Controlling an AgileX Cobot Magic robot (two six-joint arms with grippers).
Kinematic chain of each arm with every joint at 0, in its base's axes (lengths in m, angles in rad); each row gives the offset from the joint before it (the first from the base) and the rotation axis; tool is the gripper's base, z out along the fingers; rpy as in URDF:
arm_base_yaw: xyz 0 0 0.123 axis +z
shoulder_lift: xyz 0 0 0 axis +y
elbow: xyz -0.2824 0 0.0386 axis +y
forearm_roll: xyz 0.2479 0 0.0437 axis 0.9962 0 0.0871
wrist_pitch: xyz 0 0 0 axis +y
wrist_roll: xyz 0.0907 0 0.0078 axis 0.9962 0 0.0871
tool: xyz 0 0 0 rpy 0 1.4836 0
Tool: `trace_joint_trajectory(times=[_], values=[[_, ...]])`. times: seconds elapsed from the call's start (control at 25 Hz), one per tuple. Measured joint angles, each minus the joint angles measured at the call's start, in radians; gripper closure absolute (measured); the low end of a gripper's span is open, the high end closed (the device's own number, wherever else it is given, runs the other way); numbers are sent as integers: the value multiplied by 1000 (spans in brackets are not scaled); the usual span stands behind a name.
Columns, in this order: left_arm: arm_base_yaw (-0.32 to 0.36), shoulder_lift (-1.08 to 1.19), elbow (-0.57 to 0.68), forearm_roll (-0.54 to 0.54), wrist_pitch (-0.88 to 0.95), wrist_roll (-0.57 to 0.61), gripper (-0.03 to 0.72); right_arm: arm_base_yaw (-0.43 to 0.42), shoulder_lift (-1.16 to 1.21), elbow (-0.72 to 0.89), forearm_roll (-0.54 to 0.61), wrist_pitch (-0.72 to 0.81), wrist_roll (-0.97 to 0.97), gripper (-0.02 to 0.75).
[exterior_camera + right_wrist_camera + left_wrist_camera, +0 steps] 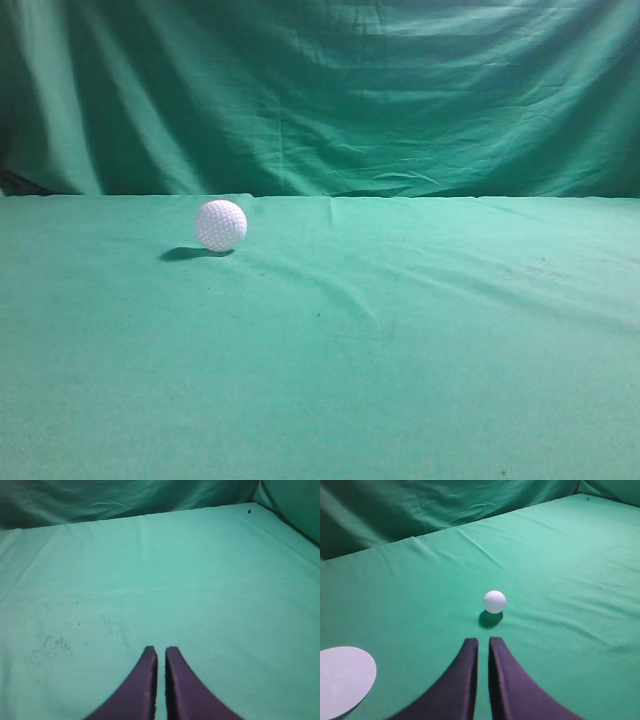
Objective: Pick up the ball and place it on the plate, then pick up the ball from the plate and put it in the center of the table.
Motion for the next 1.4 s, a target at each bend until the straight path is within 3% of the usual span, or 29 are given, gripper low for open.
trace_joint_trajectory(times=[0.16, 0.36, 0.52, 0.68, 0.92, 1.12, 1.28, 1.4], values=[[21, -50, 0, 1, 0, 0, 631, 0, 0, 0, 0, 0, 0, 689], [112, -188, 0, 124, 16, 0, 631, 0, 0, 0, 0, 0, 0, 689], [139, -211, 2, 227, 26, -73, 631, 0, 0, 0, 0, 2, -2, 689], [140, -212, 51, 316, 23, -197, 631, 0, 0, 0, 0, 2, -2, 689], [140, -212, 217, 332, -90, -249, 631, 0, 0, 0, 0, 4, -2, 689], [140, -212, 252, 347, -136, -295, 631, 0, 0, 0, 0, 4, -2, 689], [140, -212, 252, 443, -123, -380, 631, 0, 0, 0, 0, 4, -2, 689], [140, -212, 252, 554, -73, -509, 631, 0, 0, 0, 0, 4, -2, 689]])
